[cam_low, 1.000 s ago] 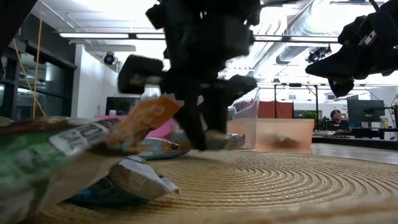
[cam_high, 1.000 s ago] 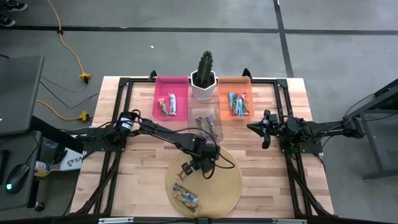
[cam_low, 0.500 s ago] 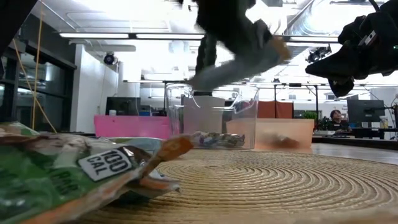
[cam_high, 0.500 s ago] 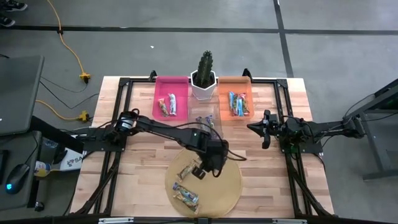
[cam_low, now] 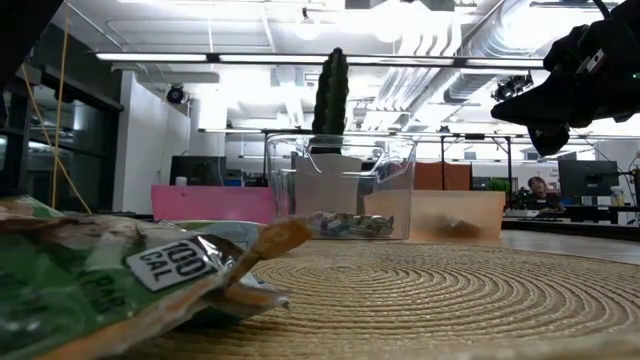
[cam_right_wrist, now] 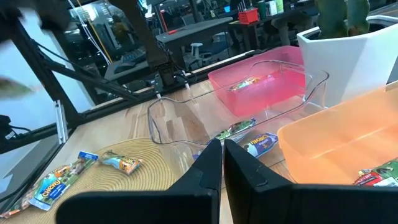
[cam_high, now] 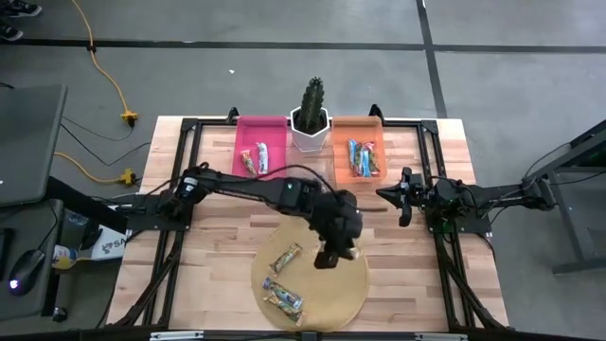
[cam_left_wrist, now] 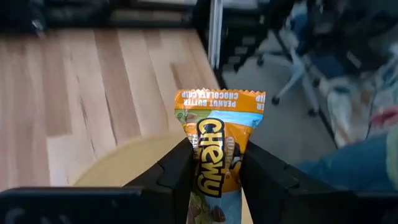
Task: Pick and place Granola Bars by type
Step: Put the yellow granola bar into the pink bin
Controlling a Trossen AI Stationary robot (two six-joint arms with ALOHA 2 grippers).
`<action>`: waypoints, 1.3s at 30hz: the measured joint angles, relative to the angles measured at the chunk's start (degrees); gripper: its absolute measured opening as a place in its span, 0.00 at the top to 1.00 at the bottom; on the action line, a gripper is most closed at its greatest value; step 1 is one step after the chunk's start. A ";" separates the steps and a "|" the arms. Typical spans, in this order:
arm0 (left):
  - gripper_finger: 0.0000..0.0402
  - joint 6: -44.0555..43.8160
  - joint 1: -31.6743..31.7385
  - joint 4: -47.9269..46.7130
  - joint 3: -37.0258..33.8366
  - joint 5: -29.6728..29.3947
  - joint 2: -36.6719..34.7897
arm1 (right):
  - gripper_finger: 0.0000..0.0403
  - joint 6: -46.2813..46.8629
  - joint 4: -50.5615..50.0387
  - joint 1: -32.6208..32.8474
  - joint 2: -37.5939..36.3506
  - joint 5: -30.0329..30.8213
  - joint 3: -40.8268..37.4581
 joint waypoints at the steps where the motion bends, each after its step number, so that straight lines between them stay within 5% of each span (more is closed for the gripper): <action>1: 0.71 -0.64 0.36 -0.20 1.41 0.00 0.00 | 1.00 -0.01 0.00 0.01 0.00 -0.01 0.01; 6: 0.71 -2.78 2.88 -2.38 7.56 0.05 -0.12 | 1.00 -0.01 0.00 0.00 0.00 -0.02 0.01; 14: 0.71 -4.52 10.66 -3.99 6.33 -1.28 -7.33 | 1.00 0.08 -0.04 0.01 0.00 -0.01 0.00; 23: 0.71 -3.77 18.14 -10.81 6.32 -11.01 -17.11 | 1.00 0.10 -0.15 0.01 0.04 0.00 0.00; 29: 0.71 -2.33 20.10 -15.24 6.36 -22.13 -23.40 | 1.00 0.04 -0.15 0.00 0.02 -0.01 0.00; 39: 0.71 -3.80 20.73 -25.08 6.31 -48.57 -29.24 | 1.00 0.05 -0.04 0.01 0.09 0.00 -0.01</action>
